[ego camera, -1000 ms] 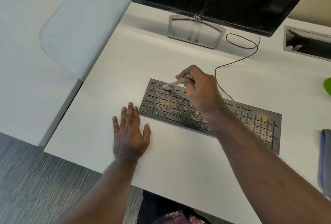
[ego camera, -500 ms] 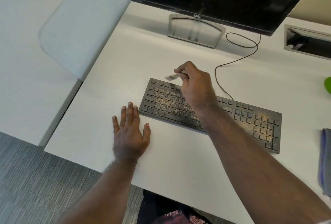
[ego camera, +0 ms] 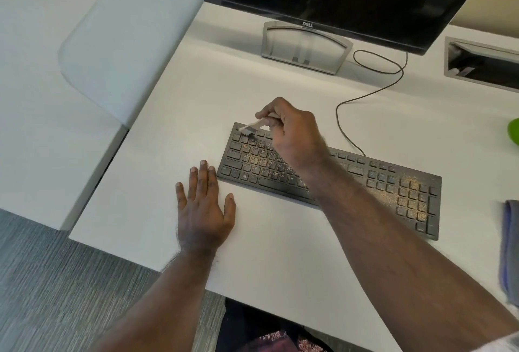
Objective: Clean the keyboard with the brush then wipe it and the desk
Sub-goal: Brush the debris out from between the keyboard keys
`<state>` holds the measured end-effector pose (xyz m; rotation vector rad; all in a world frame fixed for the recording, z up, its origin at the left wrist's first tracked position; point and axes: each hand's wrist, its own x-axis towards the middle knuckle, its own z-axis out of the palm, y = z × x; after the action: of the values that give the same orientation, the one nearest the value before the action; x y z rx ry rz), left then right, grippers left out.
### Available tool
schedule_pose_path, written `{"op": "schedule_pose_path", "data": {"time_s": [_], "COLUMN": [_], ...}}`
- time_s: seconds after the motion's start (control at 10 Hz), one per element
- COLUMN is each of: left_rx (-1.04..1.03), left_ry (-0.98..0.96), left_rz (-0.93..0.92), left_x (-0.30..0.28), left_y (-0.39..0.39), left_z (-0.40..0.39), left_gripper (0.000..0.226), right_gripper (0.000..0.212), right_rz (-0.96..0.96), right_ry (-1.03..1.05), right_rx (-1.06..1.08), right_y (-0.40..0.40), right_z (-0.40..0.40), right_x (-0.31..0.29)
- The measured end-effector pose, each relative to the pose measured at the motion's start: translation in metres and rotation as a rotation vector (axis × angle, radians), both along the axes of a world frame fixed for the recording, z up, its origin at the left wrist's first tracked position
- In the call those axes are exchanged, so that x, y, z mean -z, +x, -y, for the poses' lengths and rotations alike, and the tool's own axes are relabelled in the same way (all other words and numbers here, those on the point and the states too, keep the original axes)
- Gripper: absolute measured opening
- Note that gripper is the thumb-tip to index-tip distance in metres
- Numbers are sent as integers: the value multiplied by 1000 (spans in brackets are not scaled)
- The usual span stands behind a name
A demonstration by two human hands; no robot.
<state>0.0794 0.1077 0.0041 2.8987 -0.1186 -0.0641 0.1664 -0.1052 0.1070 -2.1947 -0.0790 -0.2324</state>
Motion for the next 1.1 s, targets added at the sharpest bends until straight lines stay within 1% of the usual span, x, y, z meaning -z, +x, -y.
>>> {"op": "schedule_pose_path", "data": {"time_s": [0.1, 0.2, 0.3, 0.4, 0.5, 0.6, 0.7, 0.8, 0.9, 1.0, 1.1], "left_rx": [4, 8, 5, 4, 5, 6, 4, 4, 3, -1, 1], "left_ry": [9, 19, 14, 16, 12, 18, 10, 8, 12, 9, 9], "left_rz": [-7, -21, -24, -29, -25, -24, -14, -9, -8, 8, 8], "left_x": [0, 0, 0, -1, -1, 0, 0, 0, 1, 0, 1], "left_y": [0, 0, 0, 0, 1, 0, 0, -1, 0, 0, 0], "left_z": [0, -1, -1, -1, -1, -1, -1, -1, 0, 0, 0], "left_gripper": [76, 77, 77, 77, 77, 77, 77, 76, 76, 76, 76], "right_gripper": [13, 12, 13, 11, 12, 12, 12, 12, 11, 12, 12], "right_rz": [-1, 39, 33, 1, 26, 17, -1, 10, -11, -1, 18], "right_ry": [-8, -19, -4, -42, -32, -33, -89, -23, -76, -74, -20], "right_rx": [44, 64, -14, 12, 77, 14, 57, 49, 7, 86, 97], "right_y": [9, 15, 13, 14, 17, 14, 15, 15, 11, 14, 12], "right_z": [-4, -4, -7, -7, -5, -8, -8, -6, -5, 1, 4], "right_x": [4, 2, 3, 8, 6, 0, 1, -2, -4, -8, -12]}}
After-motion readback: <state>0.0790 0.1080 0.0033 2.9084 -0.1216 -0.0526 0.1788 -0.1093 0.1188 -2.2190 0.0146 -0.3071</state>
